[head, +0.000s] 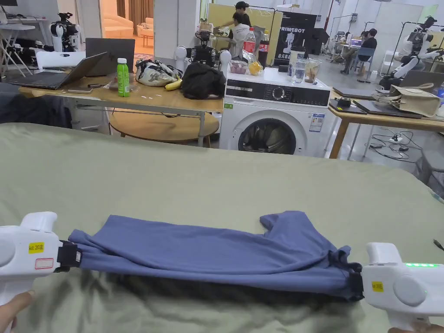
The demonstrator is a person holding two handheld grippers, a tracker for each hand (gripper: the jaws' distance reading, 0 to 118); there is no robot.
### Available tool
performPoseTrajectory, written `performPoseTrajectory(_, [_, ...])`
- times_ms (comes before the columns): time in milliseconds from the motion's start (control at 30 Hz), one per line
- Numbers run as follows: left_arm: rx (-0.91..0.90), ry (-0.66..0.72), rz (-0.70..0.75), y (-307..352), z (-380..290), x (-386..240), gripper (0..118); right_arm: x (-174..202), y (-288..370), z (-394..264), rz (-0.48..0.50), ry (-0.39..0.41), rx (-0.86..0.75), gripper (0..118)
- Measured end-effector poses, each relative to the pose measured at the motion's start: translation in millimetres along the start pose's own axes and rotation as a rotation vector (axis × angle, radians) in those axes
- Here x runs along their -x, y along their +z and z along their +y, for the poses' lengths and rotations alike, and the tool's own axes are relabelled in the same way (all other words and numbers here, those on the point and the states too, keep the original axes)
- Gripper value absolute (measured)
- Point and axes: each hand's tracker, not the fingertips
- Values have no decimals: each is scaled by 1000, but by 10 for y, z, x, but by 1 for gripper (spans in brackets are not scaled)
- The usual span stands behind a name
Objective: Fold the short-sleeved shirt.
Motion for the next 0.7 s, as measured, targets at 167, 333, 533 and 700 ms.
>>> performPoseTrajectory(167, [17, 1, 3, 231, -282, 98, 0, 66, 253, -337, 10, 48, 36, 0])
performPoseTrajectory(333, [46, 36, -14, 361, -580, 197, 0, 144, 275, -771, -9, 84, 114, 0])
performPoseTrajectory(533, [90, 41, 7, 255, -882, 228, 0, 200, 156, -1088, -24, 83, 153, 0])
performPoseTrajectory(700, [163, 16, 54, -75, -1063, 251, 0, 270, 32, -1155, -53, 83, 153, 0])
